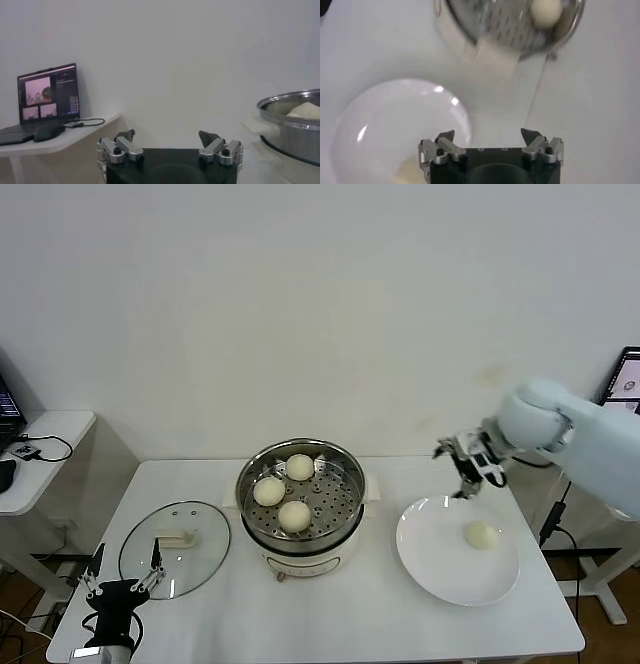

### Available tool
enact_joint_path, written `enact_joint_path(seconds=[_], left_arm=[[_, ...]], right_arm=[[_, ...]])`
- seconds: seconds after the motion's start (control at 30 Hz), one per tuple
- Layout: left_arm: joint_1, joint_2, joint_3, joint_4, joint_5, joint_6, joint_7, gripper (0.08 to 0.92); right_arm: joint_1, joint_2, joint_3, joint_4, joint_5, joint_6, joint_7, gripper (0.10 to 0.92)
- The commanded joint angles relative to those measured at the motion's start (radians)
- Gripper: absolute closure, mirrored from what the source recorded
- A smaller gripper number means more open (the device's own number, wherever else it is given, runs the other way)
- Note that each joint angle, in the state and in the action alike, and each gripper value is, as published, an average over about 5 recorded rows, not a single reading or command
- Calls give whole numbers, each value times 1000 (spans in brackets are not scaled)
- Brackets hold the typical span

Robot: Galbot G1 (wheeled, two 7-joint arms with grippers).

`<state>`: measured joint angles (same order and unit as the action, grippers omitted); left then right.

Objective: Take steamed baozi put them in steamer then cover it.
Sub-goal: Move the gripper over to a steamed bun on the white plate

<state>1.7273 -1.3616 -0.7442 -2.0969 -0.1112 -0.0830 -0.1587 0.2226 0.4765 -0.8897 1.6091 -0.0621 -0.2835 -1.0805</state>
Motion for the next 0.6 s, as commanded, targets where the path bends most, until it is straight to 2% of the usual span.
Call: enact_joint_path(seconds=[0.03,0.23,0.6], left_arm=[[7,-1,-3,-4,7,2,1,177],[8,-7,-5,-8,13,6,1,177],[14,-10,-18,-8,13,6,1,177]], right_arm=[[-472,-117,369,-81,-136,-12,5,203],[-567,-59,434,-159,-203,14,35,203],[-590,39,441,-261,-230,45,71,203]])
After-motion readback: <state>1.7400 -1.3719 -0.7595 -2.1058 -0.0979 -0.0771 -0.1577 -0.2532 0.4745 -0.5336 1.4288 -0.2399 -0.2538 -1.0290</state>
